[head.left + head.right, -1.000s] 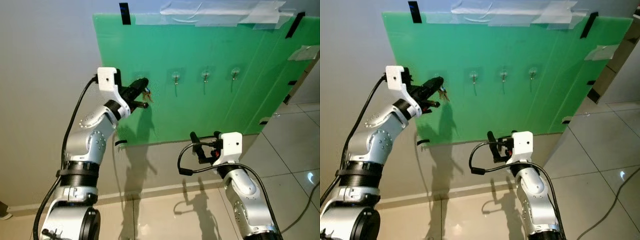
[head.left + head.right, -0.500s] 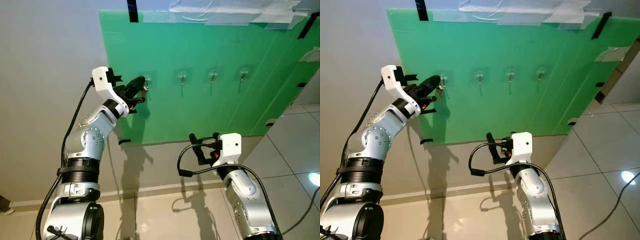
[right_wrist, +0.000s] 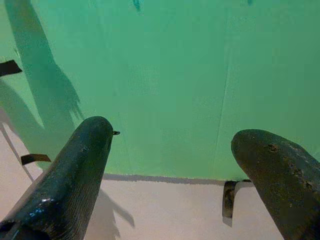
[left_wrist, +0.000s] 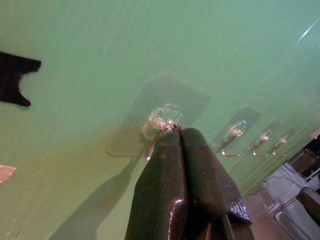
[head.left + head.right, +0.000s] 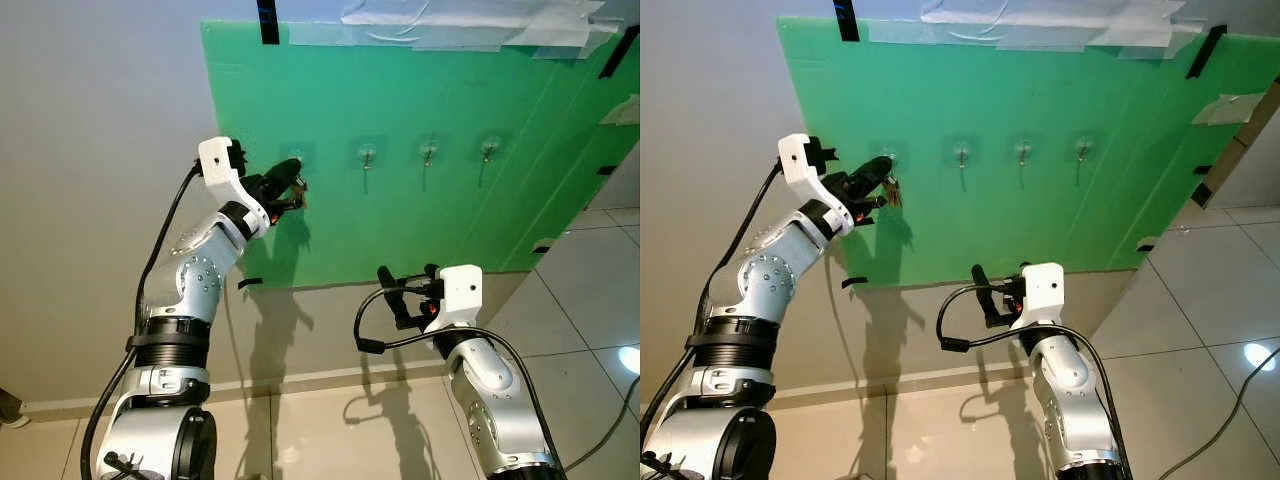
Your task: Hang keys on a hook
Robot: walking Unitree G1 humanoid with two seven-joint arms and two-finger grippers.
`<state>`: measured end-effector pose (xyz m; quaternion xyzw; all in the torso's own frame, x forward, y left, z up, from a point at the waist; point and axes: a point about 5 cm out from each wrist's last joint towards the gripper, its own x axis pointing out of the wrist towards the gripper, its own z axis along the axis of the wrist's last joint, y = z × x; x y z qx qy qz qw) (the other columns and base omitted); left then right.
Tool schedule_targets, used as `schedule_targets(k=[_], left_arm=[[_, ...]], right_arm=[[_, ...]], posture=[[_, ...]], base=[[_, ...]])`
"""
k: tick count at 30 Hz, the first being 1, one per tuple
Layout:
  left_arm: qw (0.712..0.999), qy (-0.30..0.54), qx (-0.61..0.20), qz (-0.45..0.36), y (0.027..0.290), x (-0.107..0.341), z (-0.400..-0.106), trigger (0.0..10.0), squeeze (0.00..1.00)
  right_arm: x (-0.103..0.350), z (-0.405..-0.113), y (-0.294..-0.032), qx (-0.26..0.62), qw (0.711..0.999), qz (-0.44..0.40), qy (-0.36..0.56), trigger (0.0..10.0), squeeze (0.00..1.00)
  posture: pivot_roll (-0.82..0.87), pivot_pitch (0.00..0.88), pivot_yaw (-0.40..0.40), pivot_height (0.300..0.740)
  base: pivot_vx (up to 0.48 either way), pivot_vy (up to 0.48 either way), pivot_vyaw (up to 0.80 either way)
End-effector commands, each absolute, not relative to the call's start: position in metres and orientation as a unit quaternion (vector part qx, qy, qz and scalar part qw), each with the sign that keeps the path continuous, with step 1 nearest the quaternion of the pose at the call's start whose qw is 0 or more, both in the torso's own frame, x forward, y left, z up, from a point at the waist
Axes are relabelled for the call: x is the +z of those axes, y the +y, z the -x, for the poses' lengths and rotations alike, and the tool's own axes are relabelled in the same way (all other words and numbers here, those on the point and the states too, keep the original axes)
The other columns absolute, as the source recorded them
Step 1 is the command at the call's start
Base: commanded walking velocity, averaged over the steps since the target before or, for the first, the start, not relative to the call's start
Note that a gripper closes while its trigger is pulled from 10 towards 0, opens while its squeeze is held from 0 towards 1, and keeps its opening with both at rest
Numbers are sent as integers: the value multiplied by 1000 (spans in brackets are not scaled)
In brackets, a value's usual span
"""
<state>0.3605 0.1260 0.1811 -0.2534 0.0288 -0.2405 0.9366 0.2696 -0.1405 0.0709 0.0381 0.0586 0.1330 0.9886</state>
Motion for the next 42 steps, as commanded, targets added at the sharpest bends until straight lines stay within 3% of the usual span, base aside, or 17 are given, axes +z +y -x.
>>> schedule_targets(k=[1, 23, 24, 27, 36, 42], left_arm=[[938, 21, -244, 245, 122, 189, -364, 10000, 0], [953, 25, -158, 258, 116, 186, -374, 10000, 0], [949, 74, -135, 275, 113, 169, -374, 10000, 0], [942, 109, -119, 293, 111, 157, -373, 10000, 0], [907, 120, -101, 391, 113, 155, -372, 10000, 0], [906, 120, -96, 395, 113, 155, -373, 10000, 0]], right_arm=[[72, -269, -140, 136, 988, -41, 58, 10000, 0], [72, -269, -138, 140, 987, -43, 61, 10000, 0], [70, -269, -137, 142, 986, -47, 66, 10000, 0], [69, -268, -137, 143, 986, -50, 69, 10000, 0], [68, -267, -137, 145, 985, -53, 73, 10000, 0], [68, -267, -136, 150, 984, -54, 75, 10000, 0]], posture=[[-59, 0, 18, 740], [-61, 0, 22, 740], [-63, 0, 23, 740], [-64, 0, 22, 740], [-62, 0, 20, 740], [-61, 0, 17, 740]], base=[[0, 0, 0], [0, 0, 0], [0, 0, 0], [0, 0, 0], [0, 0, 0], [0, 0, 0]])
